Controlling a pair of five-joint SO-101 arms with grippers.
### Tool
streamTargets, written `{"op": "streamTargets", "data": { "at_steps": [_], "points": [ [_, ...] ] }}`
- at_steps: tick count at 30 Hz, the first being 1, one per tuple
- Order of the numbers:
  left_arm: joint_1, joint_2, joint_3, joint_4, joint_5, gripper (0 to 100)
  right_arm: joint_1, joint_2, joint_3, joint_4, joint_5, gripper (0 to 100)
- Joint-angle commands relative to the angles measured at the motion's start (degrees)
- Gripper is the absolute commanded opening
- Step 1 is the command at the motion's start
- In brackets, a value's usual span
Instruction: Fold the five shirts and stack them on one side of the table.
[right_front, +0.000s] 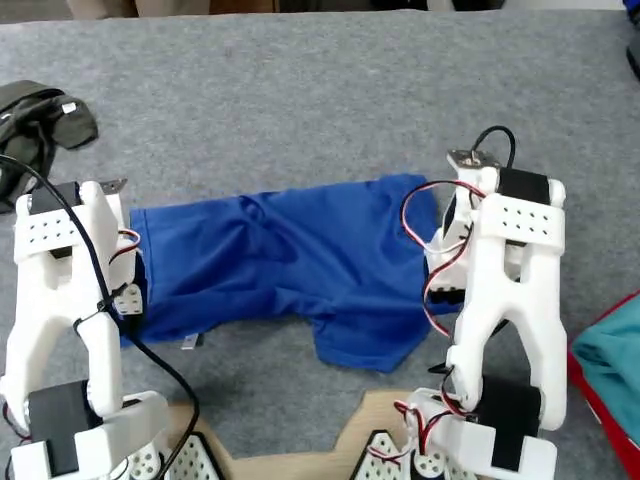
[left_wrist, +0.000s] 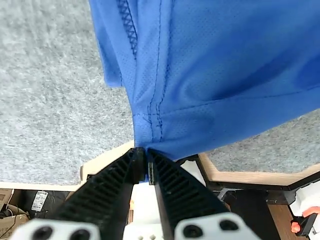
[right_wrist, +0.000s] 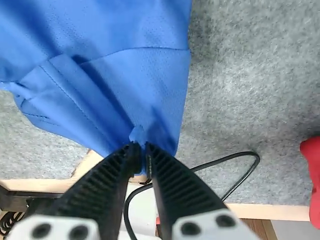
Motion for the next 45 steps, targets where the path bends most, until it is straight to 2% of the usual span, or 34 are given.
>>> {"op": "streamTargets", "data": {
  "at_steps": [1, 3, 5, 8, 14, 17, 19, 24, 27, 29, 30, 33, 39, 42, 45],
  "points": [
    [-0.4, -0.2, -0.4, 0.8, -0.3, 2, 1.0, -2.4, 0.1, -0.2, 0.8, 11.0],
    [-0.5, -0.2, -0.4, 0.8, -0.3, 3, 1.0, -2.4, 0.1, 0.0, 0.9, 20.0],
    [-0.6, -0.3, -0.4, 0.8, 0.1, 9, 0.9, -2.4, 0.1, 0.0, 1.0, 27.7],
    [-2.2, -0.3, -1.3, 0.8, 0.2, 18, 1.0, -2.5, -0.3, 0.4, 1.0, 32.3],
    [-10.2, 0.2, -15.1, 0.8, 0.4, 20, 0.6, -2.4, -6.6, -1.1, 0.9, 29.3],
    [-10.6, 0.9, -23.2, -0.6, 5.3, 20, 0.0, -1.8, -10.9, -5.5, 0.4, 27.9],
    [-8.7, 2.5, -26.4, -3.3, 11.7, 20, -0.8, -0.6, -12.1, -8.7, -0.1, 27.0],
    [-1.2, 9.2, -28.0, -9.3, 25.8, 20, -5.6, 5.8, -15.8, -15.2, -8.3, 23.1],
    [3.6, 12.7, -28.2, -11.2, 31.6, 19, -8.2, 10.4, -19.6, -18.0, -12.7, 13.9],
    [6.0, 14.5, -29.8, -11.4, 34.1, 14, -9.7, 13.3, -22.6, -18.9, -15.3, 4.2],
    [6.9, 15.4, -30.7, -11.5, 34.7, 10, -10.2, 14.7, -24.0, -18.8, -16.4, 0.2],
    [8.2, 17.6, -33.4, -11.4, 33.8, 2, -10.8, 18.4, -27.6, -18.6, -17.4, 3.0],
    [6.0, 23.1, -34.5, -11.8, 33.8, 7, -10.5, 24.2, -32.4, -18.6, -17.1, 3.0],
    [2.0, 25.5, -34.5, -11.2, 33.4, 13, -10.3, 25.5, -33.8, -18.6, -17.1, 3.0],
    [-2.4, 26.2, -34.8, -9.3, 29.5, 15, -10.3, 25.6, -34.2, -18.5, -17.0, 3.1]
  ]
}}
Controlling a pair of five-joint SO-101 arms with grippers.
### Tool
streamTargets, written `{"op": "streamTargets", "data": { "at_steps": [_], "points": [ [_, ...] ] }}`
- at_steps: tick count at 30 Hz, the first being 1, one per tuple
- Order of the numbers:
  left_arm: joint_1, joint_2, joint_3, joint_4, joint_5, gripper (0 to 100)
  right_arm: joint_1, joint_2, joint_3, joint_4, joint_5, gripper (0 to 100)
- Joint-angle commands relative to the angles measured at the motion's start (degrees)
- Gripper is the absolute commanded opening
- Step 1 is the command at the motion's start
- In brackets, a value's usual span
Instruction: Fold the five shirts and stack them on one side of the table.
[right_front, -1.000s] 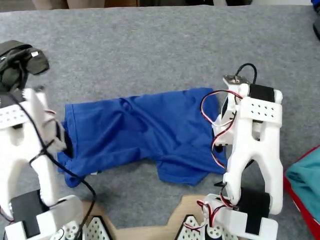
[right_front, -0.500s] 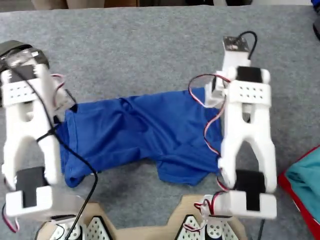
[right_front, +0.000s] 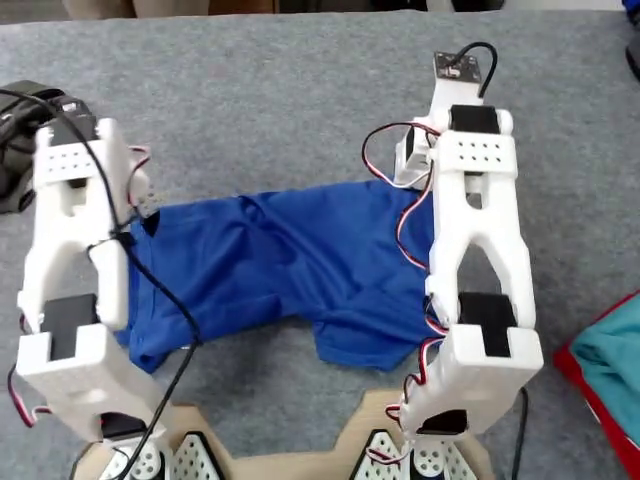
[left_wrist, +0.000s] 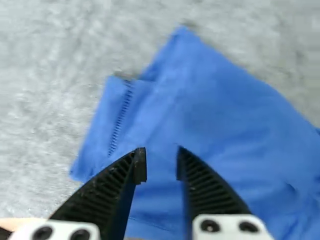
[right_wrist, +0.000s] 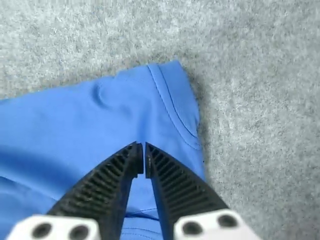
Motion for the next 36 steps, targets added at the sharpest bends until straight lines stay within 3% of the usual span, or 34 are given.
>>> {"op": "streamTargets", "data": {
  "at_steps": [1, 7, 13, 16, 18, 20, 24, 29, 31, 33, 36],
  "points": [
    [-5.0, -0.2, -3.5, 2.6, -4.3, 16, -0.6, -0.1, -3.3, -0.8, -0.2, 3.1],
    [-7.8, -0.5, -3.3, 9.2, -11.6, 15, -0.7, -0.3, -4.0, 2.1, 2.2, 3.2],
    [-7.9, -1.3, 0.6, 12.0, -21.7, 15, -2.3, -0.3, -11.5, 22.2, 32.3, 3.2],
    [-7.6, -4.5, 4.5, 12.0, -28.4, 12, -0.9, -2.0, -10.1, 22.1, 46.1, 3.0],
    [-7.8, -8.7, 7.1, 12.0, -32.2, 6, -0.6, -5.7, -7.3, 22.2, 50.7, 3.0],
    [-8.6, -13.6, 10.2, 12.0, -36.7, 3, -0.6, -10.9, -4.3, 22.1, 52.5, 3.0],
    [-11.3, -24.0, 19.3, 11.8, -43.9, 7, -0.3, -23.7, 3.6, 22.1, 56.4, 3.0],
    [-10.0, -36.9, 28.7, 10.4, -45.9, 7, 0.0, -40.8, 15.9, 22.0, 59.8, 3.0],
    [-8.6, -41.5, 31.5, 10.5, -48.8, 8, 1.8, -46.4, 20.9, 21.8, 60.7, 3.0],
    [-8.9, -46.0, 34.5, 10.6, -57.8, 12, 4.6, -50.2, 25.2, 21.8, 62.0, 3.0],
    [-11.8, -50.7, 38.6, 10.5, -60.7, 16, 9.7, -53.0, 27.6, 21.8, 62.6, 3.0]
  ]
}}
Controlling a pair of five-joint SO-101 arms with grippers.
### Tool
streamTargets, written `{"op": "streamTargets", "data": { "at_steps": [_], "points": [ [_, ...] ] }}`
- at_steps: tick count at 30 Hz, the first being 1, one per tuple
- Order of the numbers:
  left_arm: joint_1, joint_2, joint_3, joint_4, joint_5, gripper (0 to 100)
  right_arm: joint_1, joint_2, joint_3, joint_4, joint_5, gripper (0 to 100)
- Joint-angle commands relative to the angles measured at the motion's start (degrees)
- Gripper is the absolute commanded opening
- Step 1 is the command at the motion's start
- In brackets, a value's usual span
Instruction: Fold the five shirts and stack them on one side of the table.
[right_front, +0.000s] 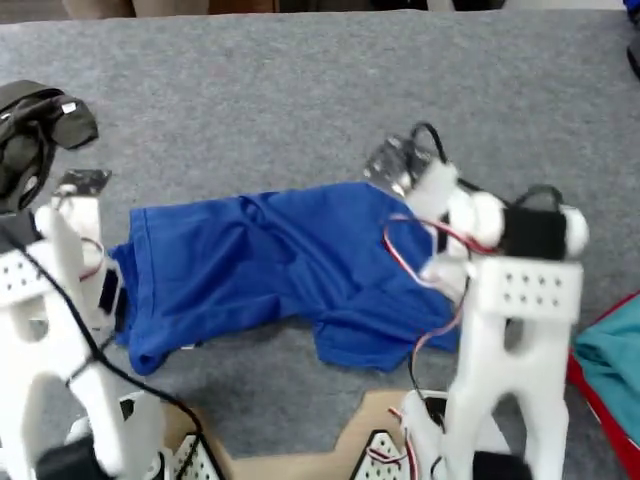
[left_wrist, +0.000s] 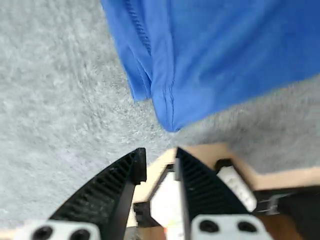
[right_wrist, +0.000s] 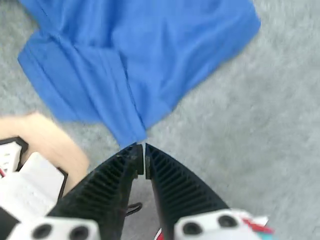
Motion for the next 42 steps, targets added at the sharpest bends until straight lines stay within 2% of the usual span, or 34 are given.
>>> {"op": "streamTargets", "data": {
  "at_steps": [1, 7, 12, 17, 23, 28, 32, 35, 38, 42],
  "points": [
    [-2.2, -5.3, 4.0, -0.4, -4.1, 16, 5.8, -4.2, 1.7, 0.9, 0.9, 3.0],
    [-2.7, -5.3, 11.6, -4.4, -6.2, 17, 9.1, -1.1, 1.8, 0.9, -2.2, 3.0],
    [-4.5, -5.3, 19.4, -14.9, -5.2, 17, 8.8, 0.9, 1.8, 0.9, -5.0, 3.0],
    [-5.8, -5.3, 20.6, -19.4, -5.0, 17, 8.8, 1.2, 1.8, 0.9, -5.0, 3.0],
    [-5.0, -5.2, 21.1, -25.1, 4.2, 22, 8.8, 1.2, 1.8, 0.9, -5.0, 3.0],
    [-1.0, -5.1, 22.2, -25.8, 9.9, 22, 8.8, 1.2, 1.8, 0.9, -5.0, 3.0],
    [1.3, -4.3, 24.8, -25.8, 12.2, 22, 8.8, 1.1, 1.8, 0.9, -5.0, 3.0],
    [1.8, -1.7, 26.8, -29.0, 15.5, 22, 8.8, 1.2, 1.8, 0.9, -5.0, 3.0],
    [1.5, 1.2, 27.4, -31.7, 16.0, 22, 8.8, 1.2, 1.8, 0.9, -5.0, 3.0],
    [1.4, 4.1, 25.4, -31.5, 16.1, 22, 8.8, 1.2, 1.8, 0.9, -4.8, 3.0]
  ]
}}
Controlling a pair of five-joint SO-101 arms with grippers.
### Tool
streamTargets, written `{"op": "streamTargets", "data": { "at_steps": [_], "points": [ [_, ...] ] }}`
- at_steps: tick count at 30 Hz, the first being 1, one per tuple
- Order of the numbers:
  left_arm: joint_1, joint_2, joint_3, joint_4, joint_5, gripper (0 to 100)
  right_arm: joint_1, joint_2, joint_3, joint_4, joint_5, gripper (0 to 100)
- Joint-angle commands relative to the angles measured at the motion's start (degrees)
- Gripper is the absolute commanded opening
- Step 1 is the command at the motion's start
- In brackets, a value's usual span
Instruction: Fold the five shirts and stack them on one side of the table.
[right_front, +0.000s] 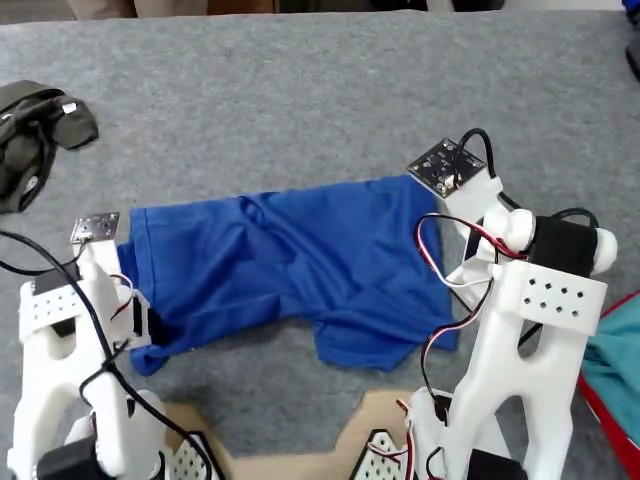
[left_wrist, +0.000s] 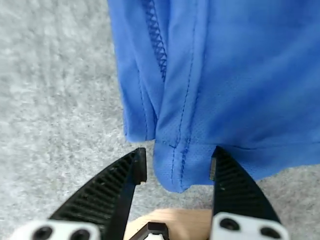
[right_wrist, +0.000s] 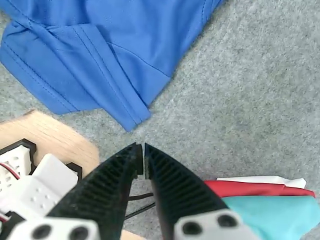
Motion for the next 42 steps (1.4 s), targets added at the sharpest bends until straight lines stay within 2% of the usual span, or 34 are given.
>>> {"op": "streamTargets", "data": {
  "at_steps": [1, 9, 13, 22, 30, 36, 40, 42],
  "points": [
    [0.3, 1.8, -2.5, -0.4, 0.4, 22, 1.0, 0.1, 0.0, 0.9, -0.6, 3.0],
    [0.4, 5.2, -2.1, -0.7, 0.7, 22, 1.0, 0.1, 0.0, 0.9, -0.6, 3.0],
    [0.5, 6.6, -2.6, -0.9, 3.7, 21, 1.0, 0.1, 0.0, 0.9, -0.5, 3.0],
    [0.6, 6.7, -2.6, -3.6, 4.0, 2, 1.0, -0.1, 0.0, 0.9, -0.7, 3.0],
    [0.6, 6.6, -2.6, -3.3, 4.1, 2, 1.0, -0.1, 0.0, 0.9, -0.7, 3.0],
    [0.1, 6.2, -6.3, -3.0, 11.2, 2, 0.7, -0.2, -0.2, 1.0, -0.8, 3.0],
    [0.0, 6.2, -12.9, 1.5, 15.6, 2, -2.7, -0.5, 0.7, 1.3, -1.5, 3.0],
    [0.2, 6.2, -15.8, 3.2, 17.4, 2, -6.5, -1.1, 3.4, 1.3, -4.5, 3.1]
  ]
}}
